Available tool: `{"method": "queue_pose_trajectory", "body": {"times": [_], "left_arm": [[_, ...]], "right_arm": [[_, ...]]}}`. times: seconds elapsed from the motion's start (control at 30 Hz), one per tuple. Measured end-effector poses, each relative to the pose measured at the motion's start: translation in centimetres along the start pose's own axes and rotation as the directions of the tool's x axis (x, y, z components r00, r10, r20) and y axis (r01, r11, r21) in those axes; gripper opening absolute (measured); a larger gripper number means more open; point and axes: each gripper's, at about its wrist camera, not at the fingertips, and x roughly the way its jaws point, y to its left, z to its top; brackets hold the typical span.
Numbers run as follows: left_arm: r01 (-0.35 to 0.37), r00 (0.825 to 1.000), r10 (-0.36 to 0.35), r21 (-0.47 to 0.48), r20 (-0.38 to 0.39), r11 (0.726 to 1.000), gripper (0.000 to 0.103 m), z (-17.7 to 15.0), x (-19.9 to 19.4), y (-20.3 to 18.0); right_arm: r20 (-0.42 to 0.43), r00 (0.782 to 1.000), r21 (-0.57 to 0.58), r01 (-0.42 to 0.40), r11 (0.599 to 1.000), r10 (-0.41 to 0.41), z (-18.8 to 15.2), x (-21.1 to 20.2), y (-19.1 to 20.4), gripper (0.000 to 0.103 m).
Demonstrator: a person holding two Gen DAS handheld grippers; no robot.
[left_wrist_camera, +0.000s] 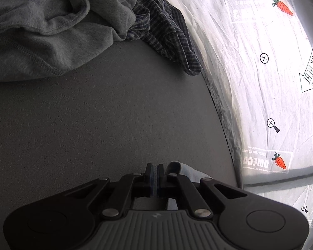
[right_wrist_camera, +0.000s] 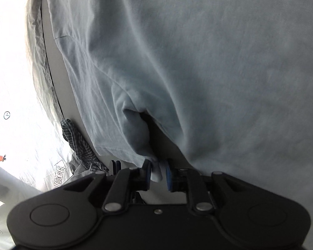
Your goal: Fold clothes
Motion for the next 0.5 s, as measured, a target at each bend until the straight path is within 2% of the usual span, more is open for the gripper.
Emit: {"method": "queue_pose_trajectory", "body": {"times": [0.17, 0.23, 0.5], "left_arm": [[-0.010, 1.000, 0.010, 0.026, -0.013, 1.000, 0.003, -1.4, -2.7, -0.4], [-0.009, 1.000, 0.010, 0.046, -0.017, 0.999, 0.009, -2.5, -4.0, -0.6], [-0.029, 0.994, 0.042, 0.129, -0.103, 0.991, 0.024, -10.1, -8.1, -0.7]], "right_arm": [[-0.017, 1.000, -0.006, 0.000, 1.000, 0.000, -1.2, -1.3, 0.0, 0.023], [-0.020, 1.000, -0.025, -0.017, 1.000, 0.017, -1.8, -2.6, 0.1, 0.023], [0.021, 0.997, -0.068, -0.077, 0.995, 0.079, -2.5, -9.0, -2.1, 0.023]]}}
